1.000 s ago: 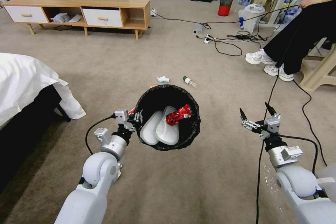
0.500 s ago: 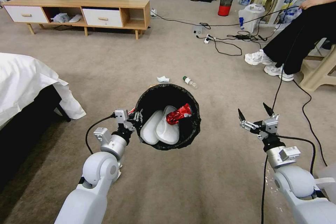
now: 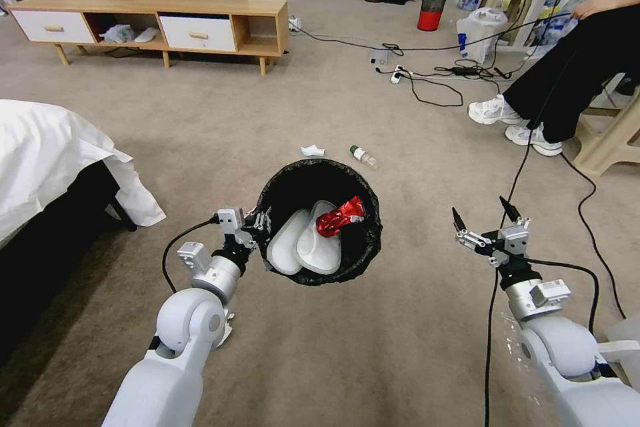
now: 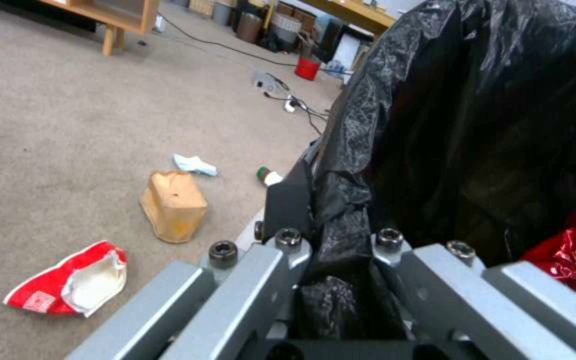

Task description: Pick up the trash bin, then pick up the garbage from the floor and place it into the trash bin.

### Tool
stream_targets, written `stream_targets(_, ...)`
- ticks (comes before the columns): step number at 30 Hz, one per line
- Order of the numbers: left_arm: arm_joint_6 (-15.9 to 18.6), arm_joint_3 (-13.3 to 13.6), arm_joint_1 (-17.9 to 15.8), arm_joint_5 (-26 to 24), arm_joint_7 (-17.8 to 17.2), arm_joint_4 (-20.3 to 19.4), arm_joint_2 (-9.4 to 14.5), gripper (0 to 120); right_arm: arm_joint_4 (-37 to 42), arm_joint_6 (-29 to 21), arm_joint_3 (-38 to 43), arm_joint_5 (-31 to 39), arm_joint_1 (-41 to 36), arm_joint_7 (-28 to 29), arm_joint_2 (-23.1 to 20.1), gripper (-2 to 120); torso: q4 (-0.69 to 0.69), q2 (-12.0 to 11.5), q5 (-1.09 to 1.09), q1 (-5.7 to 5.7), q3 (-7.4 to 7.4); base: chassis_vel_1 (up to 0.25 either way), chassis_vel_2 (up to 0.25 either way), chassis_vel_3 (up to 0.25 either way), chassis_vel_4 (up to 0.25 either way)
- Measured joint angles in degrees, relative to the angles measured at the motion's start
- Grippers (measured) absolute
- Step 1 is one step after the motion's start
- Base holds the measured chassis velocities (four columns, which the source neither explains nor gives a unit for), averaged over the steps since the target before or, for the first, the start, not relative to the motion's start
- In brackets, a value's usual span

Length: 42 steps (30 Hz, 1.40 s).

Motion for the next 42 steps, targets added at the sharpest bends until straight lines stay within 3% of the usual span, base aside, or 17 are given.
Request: stream_targets(42, -0.1, -0.3, 0.5, -0.4, -0.1, -0.8, 0.3, 4, 0.3, -0.2, -0.9, -0.8, 0.0, 0.2, 0.4, 100, 0.00, 0.0, 0.00, 0.00, 0.00, 0.000, 0.000, 0.000, 0.000)
